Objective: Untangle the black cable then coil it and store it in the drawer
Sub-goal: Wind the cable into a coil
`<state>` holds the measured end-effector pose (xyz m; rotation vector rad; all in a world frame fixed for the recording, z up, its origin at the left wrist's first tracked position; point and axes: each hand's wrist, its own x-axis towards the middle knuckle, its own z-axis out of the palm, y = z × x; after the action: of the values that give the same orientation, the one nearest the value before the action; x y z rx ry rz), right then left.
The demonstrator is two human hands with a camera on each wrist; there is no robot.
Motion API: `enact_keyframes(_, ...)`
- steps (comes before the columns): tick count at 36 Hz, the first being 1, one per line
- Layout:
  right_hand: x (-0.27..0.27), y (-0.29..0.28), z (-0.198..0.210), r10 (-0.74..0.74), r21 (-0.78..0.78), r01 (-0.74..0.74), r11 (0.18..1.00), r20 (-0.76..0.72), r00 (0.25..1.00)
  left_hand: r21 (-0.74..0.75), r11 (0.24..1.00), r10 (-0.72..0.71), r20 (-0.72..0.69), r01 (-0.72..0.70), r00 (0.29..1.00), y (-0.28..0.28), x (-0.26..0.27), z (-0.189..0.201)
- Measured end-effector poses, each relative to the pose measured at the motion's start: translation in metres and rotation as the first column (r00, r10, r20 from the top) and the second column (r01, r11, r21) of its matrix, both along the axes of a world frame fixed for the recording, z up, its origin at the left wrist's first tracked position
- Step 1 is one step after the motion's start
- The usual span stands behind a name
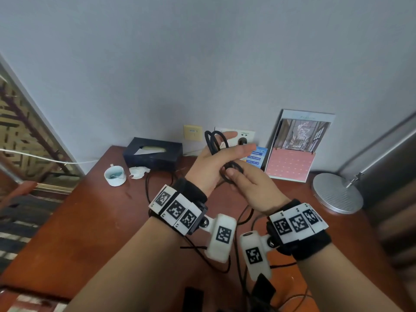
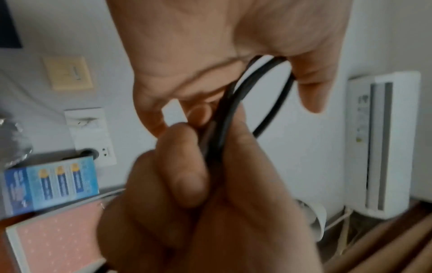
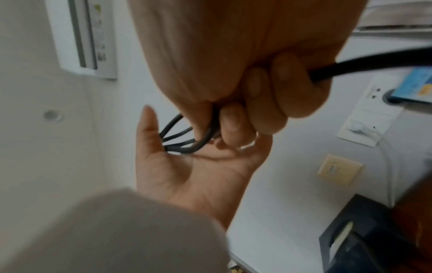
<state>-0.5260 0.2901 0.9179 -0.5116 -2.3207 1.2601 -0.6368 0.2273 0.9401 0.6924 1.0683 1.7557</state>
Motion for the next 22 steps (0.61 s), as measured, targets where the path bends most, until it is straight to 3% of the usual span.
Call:
enact_keyframes(2, 0.000, -0.004, 0.002, 0.064, -0.148, -0.068, 0.987, -0.030, 0.998, 0.054, 0.990, -0.131, 0.037, 0.129, 0.991, -0.003, -0.006, -0.003)
enact_keyframes(5, 0.000, -0.008, 0.001, 0.141, -0.191, -0.144, 0.971, -0.033, 0.990, 0.018, 0.967, -0.254, -0.030, 0.254, 0.967, -0.006, -0.007, 0.001)
enact_keyframes(10, 0.002, -0.012, -0.001, 0.194, -0.237, -0.184, 0.954, 0.021, 0.981, -0.175, 0.962, -0.234, -0.132, 0.210, 0.963, -0.010, -0.004, 0.004)
enact_keyframes(18, 0.000, -0.015, -0.010, 0.162, -0.309, -0.160, 0.937, -0.019, 0.987, -0.220, 0.936, -0.325, -0.247, 0.274, 0.913, -0.012, -0.003, 0.004)
enact_keyframes(22, 0.002, -0.016, -0.004, 0.192, -0.295, -0.188, 0.937, -0.018, 0.981, -0.146, 0.977, -0.183, -0.213, 0.154, 0.960, -0.015, 0.000, 0.004)
